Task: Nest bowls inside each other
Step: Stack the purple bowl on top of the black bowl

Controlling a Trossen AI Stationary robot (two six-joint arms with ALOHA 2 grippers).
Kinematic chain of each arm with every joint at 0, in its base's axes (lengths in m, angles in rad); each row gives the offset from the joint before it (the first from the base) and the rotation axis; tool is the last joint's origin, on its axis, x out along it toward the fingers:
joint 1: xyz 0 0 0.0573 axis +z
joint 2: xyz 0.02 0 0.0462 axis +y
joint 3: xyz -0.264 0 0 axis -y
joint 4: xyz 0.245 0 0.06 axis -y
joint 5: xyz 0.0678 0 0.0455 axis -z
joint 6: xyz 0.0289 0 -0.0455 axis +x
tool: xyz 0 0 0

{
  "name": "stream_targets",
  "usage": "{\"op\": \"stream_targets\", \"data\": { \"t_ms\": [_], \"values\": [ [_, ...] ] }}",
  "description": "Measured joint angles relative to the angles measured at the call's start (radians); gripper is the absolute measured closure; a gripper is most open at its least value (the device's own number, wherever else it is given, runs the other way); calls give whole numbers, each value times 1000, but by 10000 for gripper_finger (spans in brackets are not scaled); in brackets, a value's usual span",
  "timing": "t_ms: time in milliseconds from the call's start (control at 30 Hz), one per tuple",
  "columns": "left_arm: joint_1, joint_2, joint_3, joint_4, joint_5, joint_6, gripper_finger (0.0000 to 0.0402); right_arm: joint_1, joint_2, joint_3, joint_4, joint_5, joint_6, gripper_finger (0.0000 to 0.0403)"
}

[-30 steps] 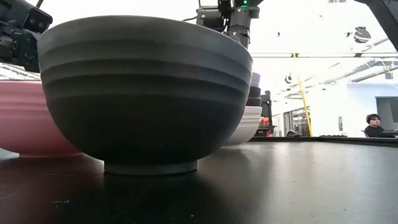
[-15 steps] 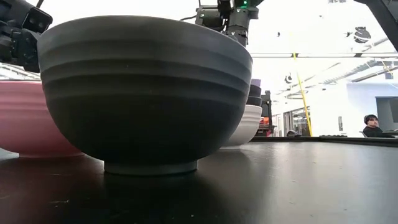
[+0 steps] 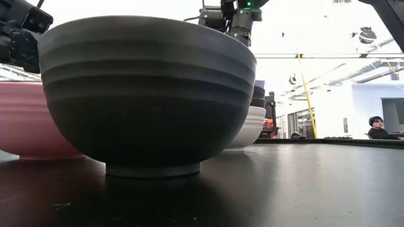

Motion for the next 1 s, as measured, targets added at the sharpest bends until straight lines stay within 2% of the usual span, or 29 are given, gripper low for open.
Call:
{"op": "stream_targets", "data": {
  "t_ms": [267,467,633,1000],
  "values": [
    [0,0,0,0,0,-3,273,-33,0,1,-29,2,-12,338],
    [0,0,0,0,0,0,273,-36,0,1,-58,-17,-34,394],
    [0,0,0,0,0,1,273,-38,0,1,-59,-78,-29,398],
    [0,0,0,0,5,-8,273,-22,-1,-52,-10,-77,-10,401]
  ]
}}
